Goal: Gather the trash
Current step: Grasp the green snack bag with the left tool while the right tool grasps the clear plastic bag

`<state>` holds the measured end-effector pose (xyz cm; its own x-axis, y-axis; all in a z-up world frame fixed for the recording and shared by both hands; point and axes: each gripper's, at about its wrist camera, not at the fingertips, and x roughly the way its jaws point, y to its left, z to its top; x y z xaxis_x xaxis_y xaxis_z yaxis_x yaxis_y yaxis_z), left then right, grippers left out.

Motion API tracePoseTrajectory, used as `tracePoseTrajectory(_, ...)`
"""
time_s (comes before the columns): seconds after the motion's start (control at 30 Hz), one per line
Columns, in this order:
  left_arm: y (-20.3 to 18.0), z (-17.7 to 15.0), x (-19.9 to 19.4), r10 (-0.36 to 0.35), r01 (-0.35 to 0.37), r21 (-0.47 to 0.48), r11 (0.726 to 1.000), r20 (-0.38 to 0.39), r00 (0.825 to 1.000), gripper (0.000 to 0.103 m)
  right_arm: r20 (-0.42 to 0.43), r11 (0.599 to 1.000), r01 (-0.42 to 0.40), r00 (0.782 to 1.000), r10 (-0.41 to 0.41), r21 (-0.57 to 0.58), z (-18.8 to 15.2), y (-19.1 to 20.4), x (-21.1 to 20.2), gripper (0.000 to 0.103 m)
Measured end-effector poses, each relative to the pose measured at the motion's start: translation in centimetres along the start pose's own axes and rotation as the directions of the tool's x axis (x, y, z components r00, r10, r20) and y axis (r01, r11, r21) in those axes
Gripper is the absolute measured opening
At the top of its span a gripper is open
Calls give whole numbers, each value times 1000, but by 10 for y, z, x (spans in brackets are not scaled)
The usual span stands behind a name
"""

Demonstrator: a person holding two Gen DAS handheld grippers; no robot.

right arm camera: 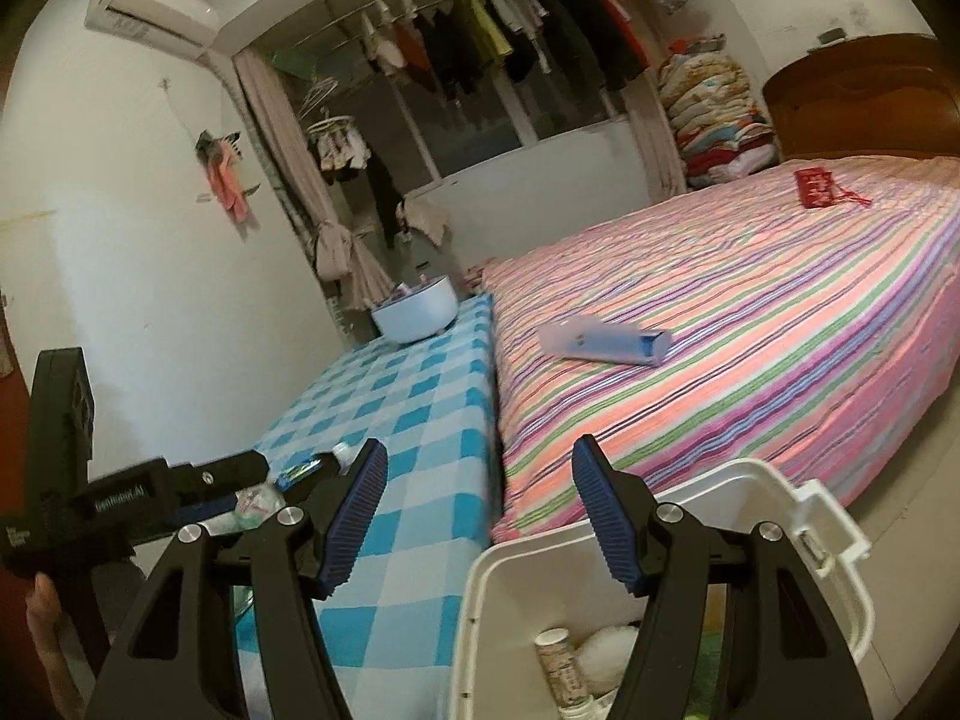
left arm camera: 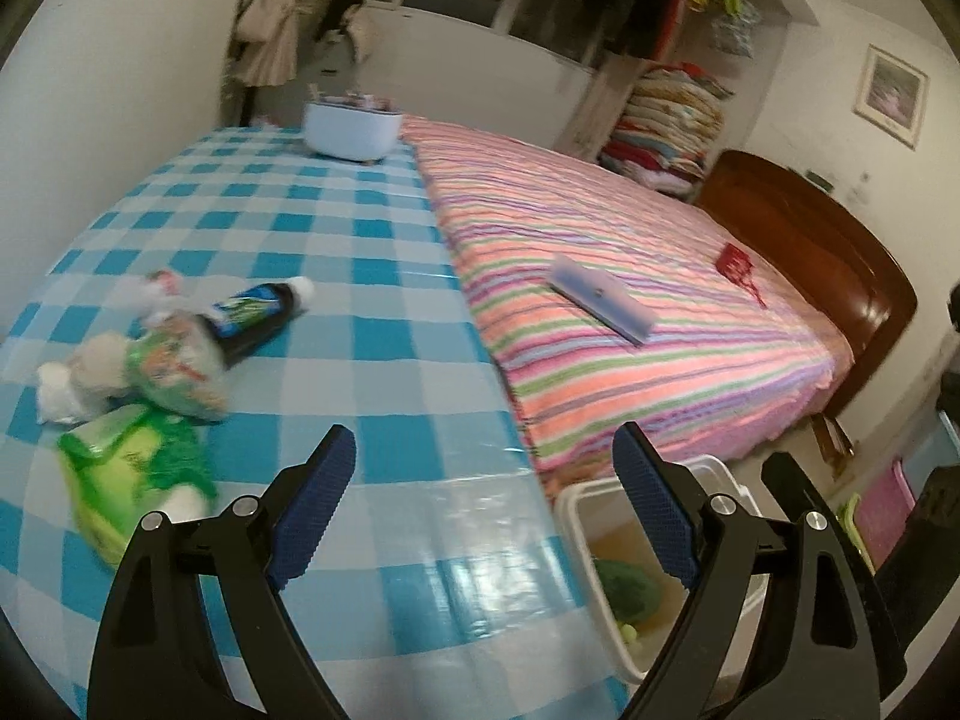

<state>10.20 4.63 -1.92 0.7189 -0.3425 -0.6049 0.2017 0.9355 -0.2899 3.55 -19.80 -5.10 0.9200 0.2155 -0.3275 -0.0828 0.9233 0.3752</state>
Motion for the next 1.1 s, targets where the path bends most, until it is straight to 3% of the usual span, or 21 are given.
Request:
tracePoseTrajectory(0.3, 69, 4, -23, 108, -105, -108, 989, 19, 994, 86, -72, 994, -98, 993, 94, -49, -16, 43, 30, 62)
tracePoseTrajectory(0.57, 134, 3, -51, 205, -195, -230, 953, 24, 978, 86, -144, 981, -174, 976, 161, -84, -33, 82, 56, 62)
tracePoseTrajectory(0.9, 178, -17, -36, 239, -259, -284, 923, -101, 966, 86, -207, 966, -231, 957, 204, -115, -52, 115, 77, 62)
tracePoseTrajectory(1.1, 191, -22, -21, 215, -258, -304, 917, -168, 962, 86, -259, 956, -270, 937, 234, -115, -51, 132, 101, 62)
